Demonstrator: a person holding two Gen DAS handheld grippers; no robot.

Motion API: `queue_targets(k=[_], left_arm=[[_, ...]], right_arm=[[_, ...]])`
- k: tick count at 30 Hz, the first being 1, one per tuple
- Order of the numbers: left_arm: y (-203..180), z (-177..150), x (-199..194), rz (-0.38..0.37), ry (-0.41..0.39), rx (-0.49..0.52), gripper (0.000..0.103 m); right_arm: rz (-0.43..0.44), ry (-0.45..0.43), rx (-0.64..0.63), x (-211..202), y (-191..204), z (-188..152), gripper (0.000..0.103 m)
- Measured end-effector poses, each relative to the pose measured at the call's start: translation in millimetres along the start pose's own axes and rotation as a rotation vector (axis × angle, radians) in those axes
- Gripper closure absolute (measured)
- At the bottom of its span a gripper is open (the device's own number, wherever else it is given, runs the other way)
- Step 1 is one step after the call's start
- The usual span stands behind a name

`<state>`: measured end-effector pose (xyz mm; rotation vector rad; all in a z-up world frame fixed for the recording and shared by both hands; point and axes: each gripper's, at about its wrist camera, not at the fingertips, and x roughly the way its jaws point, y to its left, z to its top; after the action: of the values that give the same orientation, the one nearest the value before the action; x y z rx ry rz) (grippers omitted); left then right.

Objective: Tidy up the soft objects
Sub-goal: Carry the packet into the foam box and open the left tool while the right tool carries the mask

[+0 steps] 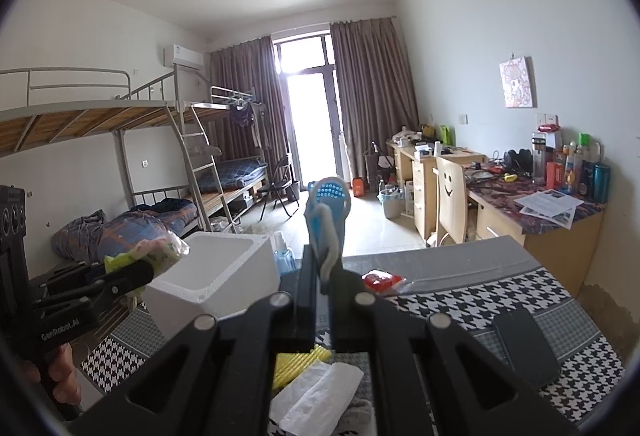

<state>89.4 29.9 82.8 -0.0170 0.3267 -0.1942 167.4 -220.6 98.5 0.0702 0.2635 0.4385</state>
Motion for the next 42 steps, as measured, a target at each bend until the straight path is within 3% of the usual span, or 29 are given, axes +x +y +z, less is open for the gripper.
queue_targets(k=[17,29,35,42], left_arm=[[9,15,19,0.067,-0.013,0.004,0.073],[27,23,37,0.166,-0.018,-0.027,0.073],[42,22,49,0.213,0.021,-0.059,0.073],[60,17,61,0.218,0.078,-0.098,0.073]], right_arm=[[0.002,-0.013,0.013,18,4,19,0.096],[0.045,0.002,0.021,35,11,29,0.096],[0.068,0.007,0.017,41,18,33,0.097],[0.083,0.015,0.009,50,26,37,0.096]])
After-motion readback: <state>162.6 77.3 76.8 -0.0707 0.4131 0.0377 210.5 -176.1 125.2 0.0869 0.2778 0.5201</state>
